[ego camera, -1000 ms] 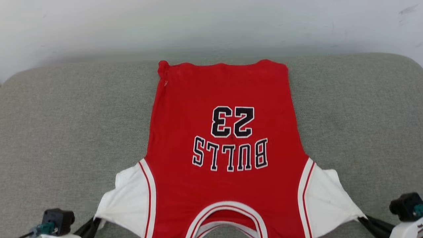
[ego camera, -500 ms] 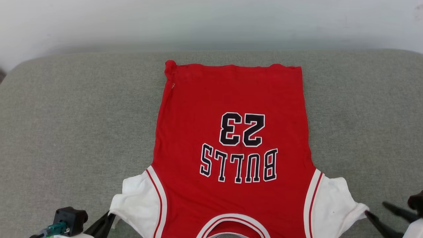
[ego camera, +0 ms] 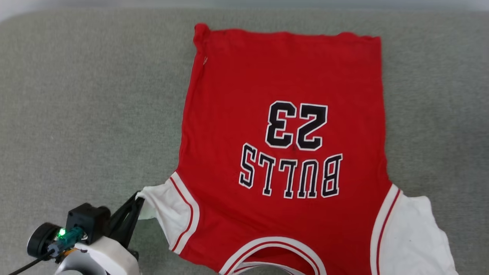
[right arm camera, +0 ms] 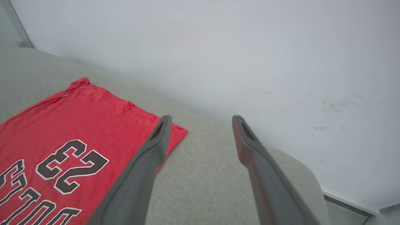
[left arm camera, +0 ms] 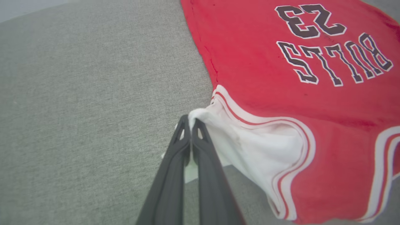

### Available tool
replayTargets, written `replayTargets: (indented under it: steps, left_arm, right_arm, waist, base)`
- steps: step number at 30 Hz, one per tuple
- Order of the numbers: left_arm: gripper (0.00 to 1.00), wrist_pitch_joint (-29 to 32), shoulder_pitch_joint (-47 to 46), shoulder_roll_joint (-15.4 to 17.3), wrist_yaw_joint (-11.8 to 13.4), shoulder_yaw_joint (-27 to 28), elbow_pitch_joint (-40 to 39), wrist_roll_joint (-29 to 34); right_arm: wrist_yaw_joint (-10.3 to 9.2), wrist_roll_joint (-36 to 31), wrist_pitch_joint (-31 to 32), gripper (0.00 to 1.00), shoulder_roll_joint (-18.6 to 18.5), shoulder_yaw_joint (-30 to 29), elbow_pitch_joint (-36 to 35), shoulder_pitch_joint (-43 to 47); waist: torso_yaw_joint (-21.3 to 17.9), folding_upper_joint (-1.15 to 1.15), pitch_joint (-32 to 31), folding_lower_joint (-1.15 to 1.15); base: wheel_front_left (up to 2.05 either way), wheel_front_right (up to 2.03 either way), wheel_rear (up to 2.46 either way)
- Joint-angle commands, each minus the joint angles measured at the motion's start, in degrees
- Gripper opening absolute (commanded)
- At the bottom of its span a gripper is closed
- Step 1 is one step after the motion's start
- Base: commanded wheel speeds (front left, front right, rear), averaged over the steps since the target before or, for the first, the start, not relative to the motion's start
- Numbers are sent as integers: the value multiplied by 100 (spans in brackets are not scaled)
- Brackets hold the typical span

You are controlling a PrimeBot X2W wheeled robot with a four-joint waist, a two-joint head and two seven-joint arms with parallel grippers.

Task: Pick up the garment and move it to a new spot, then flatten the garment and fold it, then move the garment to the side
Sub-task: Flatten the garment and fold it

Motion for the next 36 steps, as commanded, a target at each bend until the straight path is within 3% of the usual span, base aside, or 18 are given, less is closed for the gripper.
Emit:
replayTargets:
  steps: [1, 5, 11, 18, 25, 33, 34, 35, 36]
  left_arm:
    - [0, -31, -128, -36, 46, 29, -55, 106]
    - [0, -31, -343, -94, 87, 76, -210, 329]
    - [0, -32, -618, -169, 143, 141, -357, 594]
    - [0, -27, -834, -409, 103, 207, -433, 773]
    - [0, 4, -939, -649, 41, 273, -316, 920]
    - [0, 33, -894, -800, -36, 468, -170, 1009]
    - [0, 32, -880, -797, -32, 490, -162, 1029]
    - [0, 30, -858, -795, -40, 509, -153, 1029]
    - [0, 25, -833, -791, -51, 512, -144, 1037]
  right_arm:
    - [-5, 72, 300, 100, -16, 119, 152, -412]
    - [-6, 232, 1336, 100, -130, 400, 728, -1761]
    - [-5, 398, 3314, 100, -419, 1303, 1556, -3302]
    - [-6, 291, 5003, 100, -231, 1719, 2358, -4285]
    - [-5, 21, 5555, 100, 139, 1534, 2850, -4568]
    - [-5, 7, 5467, 100, 417, 1535, 3090, -3753]
    - [-5, -3, 5382, 23, 430, 1490, 3083, -3774]
    - [-5, -16, 5343, 0, 392, 1524, 3030, -3790]
    - [-5, -19, 5256, 0, 344, 1497, 2992, -3847]
  waist:
    - [251, 0, 443, -1]
    - [467, 0, 912, -1]
    - [750, 0, 1471, -1]
    - [1079, 0, 2002, -1]
    - [1274, 0, 2339, -1]
    - [1330, 0, 2402, -1]
    - [1328, 0, 2377, -1]
    - [1323, 0, 2344, -1]
    - [1317, 0, 2301, -1]
  base:
    - [0, 0, 0]
    - [0, 0, 0]
    - [0, 0, 0]
    - [0, 0, 0]
    - [0, 0, 0]
    - [0, 0, 0]
    - [0, 0, 0]
    - [0, 0, 0]
    - [0, 0, 0]
